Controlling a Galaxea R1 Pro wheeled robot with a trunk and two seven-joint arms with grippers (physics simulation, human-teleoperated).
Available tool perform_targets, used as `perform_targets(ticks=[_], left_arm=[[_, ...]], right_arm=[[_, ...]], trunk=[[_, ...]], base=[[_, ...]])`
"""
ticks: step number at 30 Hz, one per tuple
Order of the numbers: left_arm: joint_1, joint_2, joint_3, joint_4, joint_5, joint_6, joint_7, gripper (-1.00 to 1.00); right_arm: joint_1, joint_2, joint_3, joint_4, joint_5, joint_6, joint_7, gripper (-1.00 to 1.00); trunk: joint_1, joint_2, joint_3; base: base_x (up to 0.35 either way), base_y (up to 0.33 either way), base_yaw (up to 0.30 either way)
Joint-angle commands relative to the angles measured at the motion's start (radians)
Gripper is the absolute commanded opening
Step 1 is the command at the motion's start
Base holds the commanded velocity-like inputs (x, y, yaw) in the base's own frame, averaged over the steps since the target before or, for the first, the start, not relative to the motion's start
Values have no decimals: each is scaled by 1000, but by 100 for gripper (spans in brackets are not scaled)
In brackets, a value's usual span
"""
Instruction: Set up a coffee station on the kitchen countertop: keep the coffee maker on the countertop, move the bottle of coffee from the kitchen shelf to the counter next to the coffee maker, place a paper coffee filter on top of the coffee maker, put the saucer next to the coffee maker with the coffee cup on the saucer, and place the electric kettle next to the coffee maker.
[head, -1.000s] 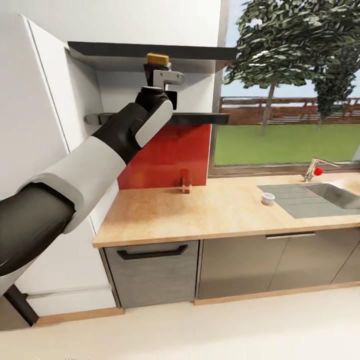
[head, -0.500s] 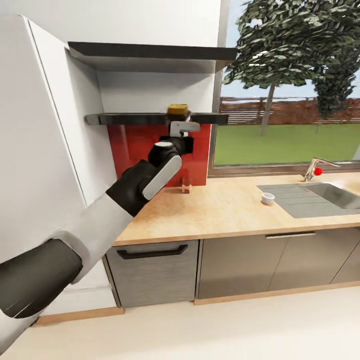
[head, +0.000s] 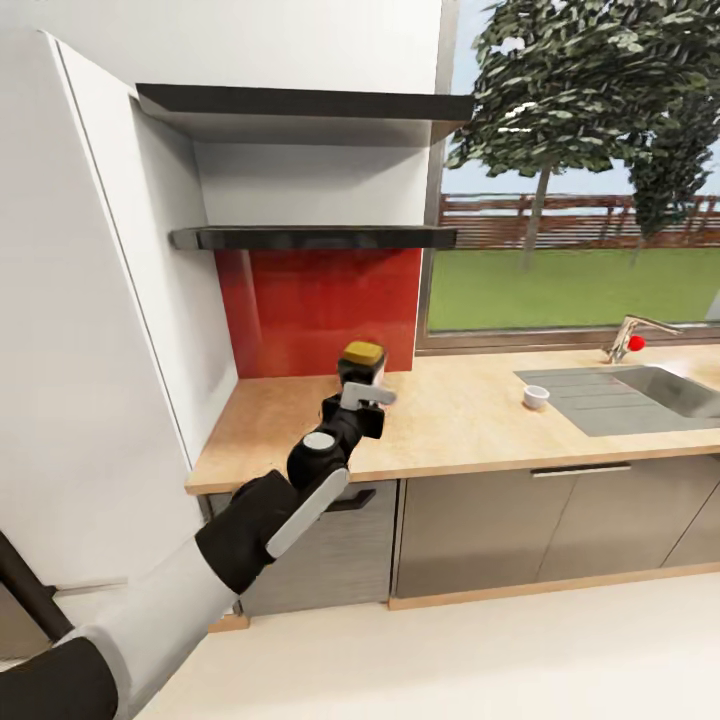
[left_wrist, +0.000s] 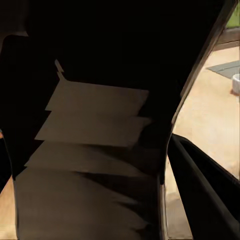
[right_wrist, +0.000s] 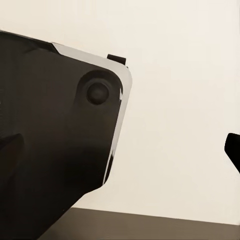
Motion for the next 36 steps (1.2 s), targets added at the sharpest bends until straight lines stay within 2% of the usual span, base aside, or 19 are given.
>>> perform_targets(ticks=[1,4,6,8,11,14,16,20,36], left_arm=[[45,2,-1,-2,-58,-2,9,-100],[106,3,0,4,-106,-4,10,-100],[133,3,0,8,-114,-11,9,-100],[172,3,0,12,-119,-62,9,-100],[219,2,0,30,-122,-132,9,-100],[253,2,0,36,-123,-150,13,-100],[281,2,-1,31,-131,-155,13,-100],[292,-3,0,30,-160,-158,14,-100],[323,-4,1,46,-165,-161,14,-100]], right_arm=[[-1,0,2,-9,4,-4,2,100],[-1,2,1,-15,3,-4,5,100],[-1,3,1,-16,3,-5,5,100],[-1,6,-4,-16,3,-7,6,100],[-1,7,-50,-16,3,-9,6,100],[-1,6,-96,-15,5,-9,6,100],[-1,6,-112,-15,6,-10,6,100],[-1,5,-116,-15,7,-10,4,100],[-1,5,-117,-15,8,-10,1,100]], trunk=[[1,-2,-2],[1,-2,-2],[1,-2,-2],[1,-2,-1],[1,-2,0],[1,-2,1],[1,-2,2],[1,-2,3],[1,-2,4]], base=[[0,0,0],[0,0,0],[0,0,-51],[0,0,-189],[0,0,-261],[0,0,-284],[10,-7,-292],[112,-139,-293],[196,-224,-294]])
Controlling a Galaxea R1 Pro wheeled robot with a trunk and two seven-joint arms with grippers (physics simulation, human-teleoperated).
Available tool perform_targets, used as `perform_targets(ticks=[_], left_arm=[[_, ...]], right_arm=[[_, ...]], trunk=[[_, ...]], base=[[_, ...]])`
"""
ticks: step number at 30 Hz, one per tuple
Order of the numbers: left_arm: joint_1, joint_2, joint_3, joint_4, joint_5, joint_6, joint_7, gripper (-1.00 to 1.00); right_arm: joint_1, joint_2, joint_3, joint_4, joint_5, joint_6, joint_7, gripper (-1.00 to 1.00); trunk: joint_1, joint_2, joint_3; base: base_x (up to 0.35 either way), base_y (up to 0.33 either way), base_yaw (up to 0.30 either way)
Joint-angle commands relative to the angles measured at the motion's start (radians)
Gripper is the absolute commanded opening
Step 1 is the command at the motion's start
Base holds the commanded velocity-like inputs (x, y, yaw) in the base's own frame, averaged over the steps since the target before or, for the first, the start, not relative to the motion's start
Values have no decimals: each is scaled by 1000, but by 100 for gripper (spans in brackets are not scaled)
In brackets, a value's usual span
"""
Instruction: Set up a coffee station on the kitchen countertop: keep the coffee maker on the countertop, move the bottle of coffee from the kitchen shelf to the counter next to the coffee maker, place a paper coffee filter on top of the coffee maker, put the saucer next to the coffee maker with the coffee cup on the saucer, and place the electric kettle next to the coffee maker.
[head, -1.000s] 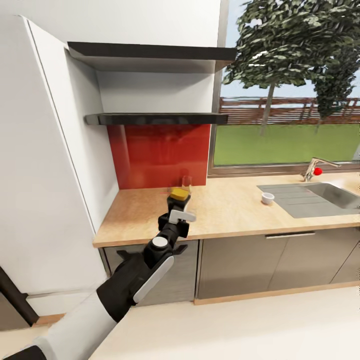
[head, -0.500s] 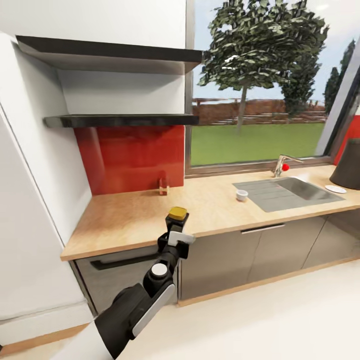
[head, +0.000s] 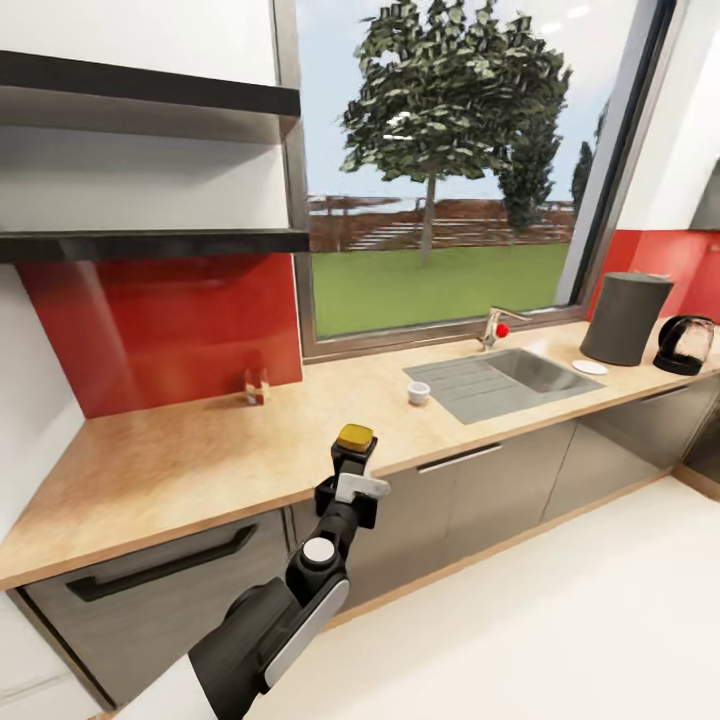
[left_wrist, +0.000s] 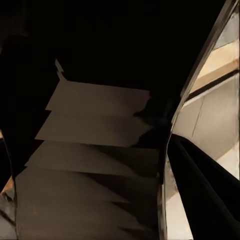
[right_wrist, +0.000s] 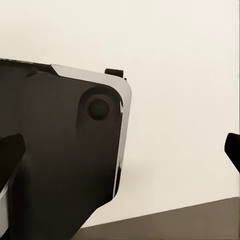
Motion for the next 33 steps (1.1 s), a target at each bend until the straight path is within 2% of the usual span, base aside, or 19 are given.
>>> perform_targets(ticks=[1,13,19,33], left_arm=[[-1,0,-2,-2,4,3,6,-100],[13,0,-2,-2,4,3,4,-100],[14,-1,-2,-2,4,3,4,-100],[14,-2,-2,0,4,3,3,-100]], right_arm=[[-1,0,-8,1,10,-3,4,100],[-1,0,-8,1,10,-2,3,100],[-1,0,1,2,14,-2,3,100],[-1,-3,-6,1,12,-2,3,100]], trunk=[[1,-2,-2],[1,-2,-2],[1,-2,-2],[1,-2,-2]], base=[[138,-249,-294],[170,-247,-270],[237,-201,-32],[277,-160,-1]])
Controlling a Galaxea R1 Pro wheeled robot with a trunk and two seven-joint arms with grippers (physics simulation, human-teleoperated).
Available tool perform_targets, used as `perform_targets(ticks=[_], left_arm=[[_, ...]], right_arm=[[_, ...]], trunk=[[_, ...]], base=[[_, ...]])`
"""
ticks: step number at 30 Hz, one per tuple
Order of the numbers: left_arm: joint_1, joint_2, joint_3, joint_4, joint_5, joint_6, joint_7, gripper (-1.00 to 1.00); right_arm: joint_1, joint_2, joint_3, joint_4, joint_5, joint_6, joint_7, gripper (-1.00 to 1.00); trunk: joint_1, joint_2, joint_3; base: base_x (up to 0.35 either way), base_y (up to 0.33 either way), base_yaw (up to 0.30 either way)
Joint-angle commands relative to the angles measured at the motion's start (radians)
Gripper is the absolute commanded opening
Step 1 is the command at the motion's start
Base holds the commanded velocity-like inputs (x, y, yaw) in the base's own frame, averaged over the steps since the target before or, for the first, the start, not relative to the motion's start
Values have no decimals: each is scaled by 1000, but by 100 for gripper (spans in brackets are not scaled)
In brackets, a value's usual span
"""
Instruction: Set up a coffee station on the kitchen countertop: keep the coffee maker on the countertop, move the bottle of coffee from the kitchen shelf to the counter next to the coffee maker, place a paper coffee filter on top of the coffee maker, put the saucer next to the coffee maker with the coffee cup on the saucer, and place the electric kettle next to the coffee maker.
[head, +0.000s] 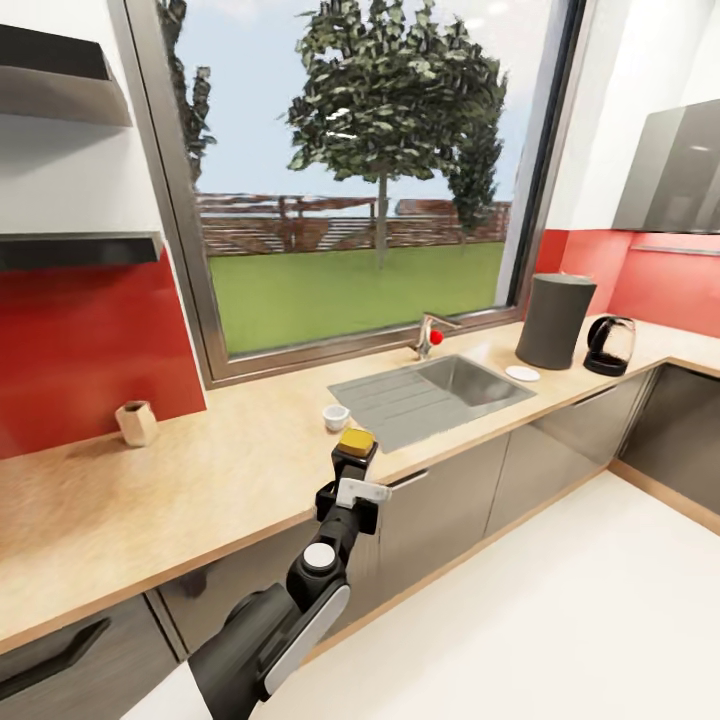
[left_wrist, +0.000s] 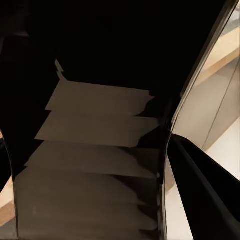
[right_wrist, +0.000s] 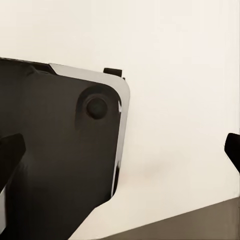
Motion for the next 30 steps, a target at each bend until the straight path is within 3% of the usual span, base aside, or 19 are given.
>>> perform_targets(ticks=[1,30], left_arm=[[-2,0,-2,-1,4,3,7,-100],[-2,-2,-2,0,4,3,7,-100]], right_arm=[[-1,0,-8,1,9,-3,4,100],[-1,2,-7,1,9,-3,3,100]], trunk=[[1,-2,-2],[1,-2,-2]], base=[[286,-155,0],[236,-196,0]])
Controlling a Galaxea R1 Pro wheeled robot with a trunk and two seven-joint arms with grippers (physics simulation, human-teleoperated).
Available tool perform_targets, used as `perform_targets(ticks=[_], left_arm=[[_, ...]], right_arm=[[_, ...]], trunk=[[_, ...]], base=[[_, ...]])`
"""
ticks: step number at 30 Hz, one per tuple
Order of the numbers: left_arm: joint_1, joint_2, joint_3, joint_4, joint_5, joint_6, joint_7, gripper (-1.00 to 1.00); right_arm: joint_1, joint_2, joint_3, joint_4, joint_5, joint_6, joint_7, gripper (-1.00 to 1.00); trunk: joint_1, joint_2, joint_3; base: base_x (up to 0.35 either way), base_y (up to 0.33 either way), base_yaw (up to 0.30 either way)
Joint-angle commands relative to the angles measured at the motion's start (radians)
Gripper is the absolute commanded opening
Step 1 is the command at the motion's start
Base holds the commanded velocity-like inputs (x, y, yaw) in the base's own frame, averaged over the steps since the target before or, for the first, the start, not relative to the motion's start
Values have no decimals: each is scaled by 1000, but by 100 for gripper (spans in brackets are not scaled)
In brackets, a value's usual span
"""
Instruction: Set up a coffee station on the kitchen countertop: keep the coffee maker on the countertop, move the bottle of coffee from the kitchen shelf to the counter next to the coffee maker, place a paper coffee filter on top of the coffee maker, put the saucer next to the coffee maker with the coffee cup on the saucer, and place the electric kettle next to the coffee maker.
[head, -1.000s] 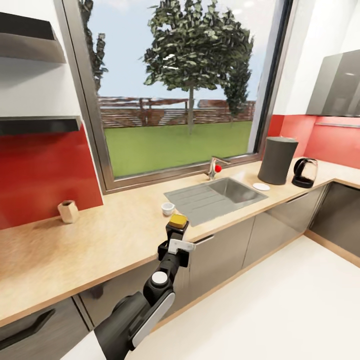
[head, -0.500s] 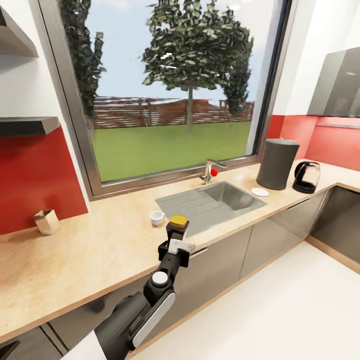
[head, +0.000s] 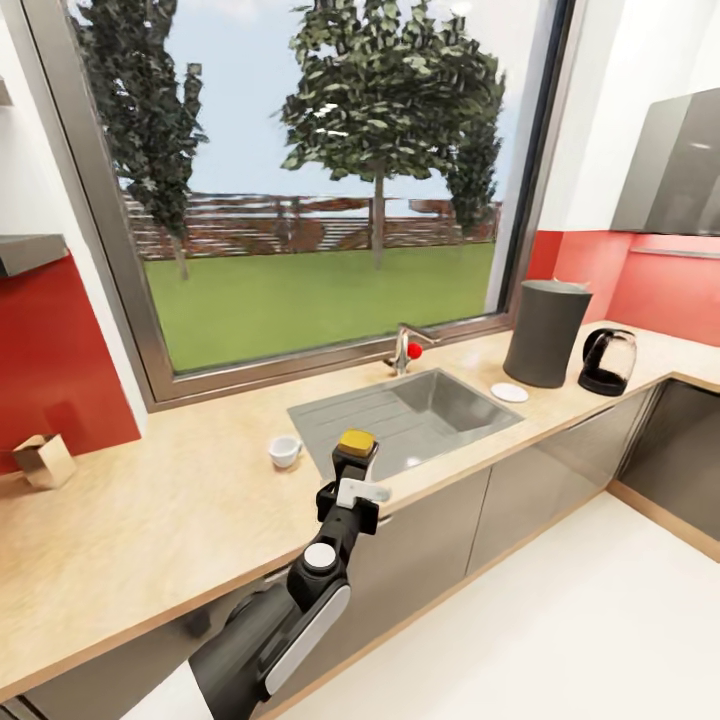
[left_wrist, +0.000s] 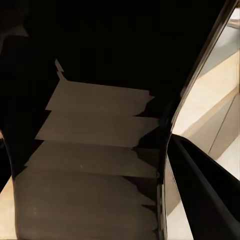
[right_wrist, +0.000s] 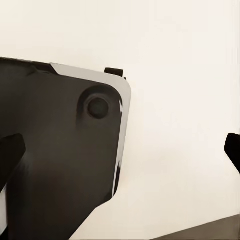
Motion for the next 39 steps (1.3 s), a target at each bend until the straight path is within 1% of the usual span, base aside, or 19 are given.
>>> perform_targets(ticks=[1,12,30,39], left_arm=[[-2,1,-2,-1,4,3,7,-100],[-2,0,-2,13,4,3,7,-100],[-2,0,-2,14,4,3,7,-100],[-2,0,-2,14,4,3,7,-100]], right_arm=[[-1,0,-8,0,9,-3,4,100],[-1,0,-9,0,9,-4,4,100],[-1,0,-7,1,9,-5,4,100],[-1,-9,-4,0,9,-6,4,100]], trunk=[[1,-2,-2],[1,-2,-2],[1,-2,-2],[1,-2,-2]], base=[[183,-228,0],[187,-228,0],[228,-228,0],[231,-228,0]])
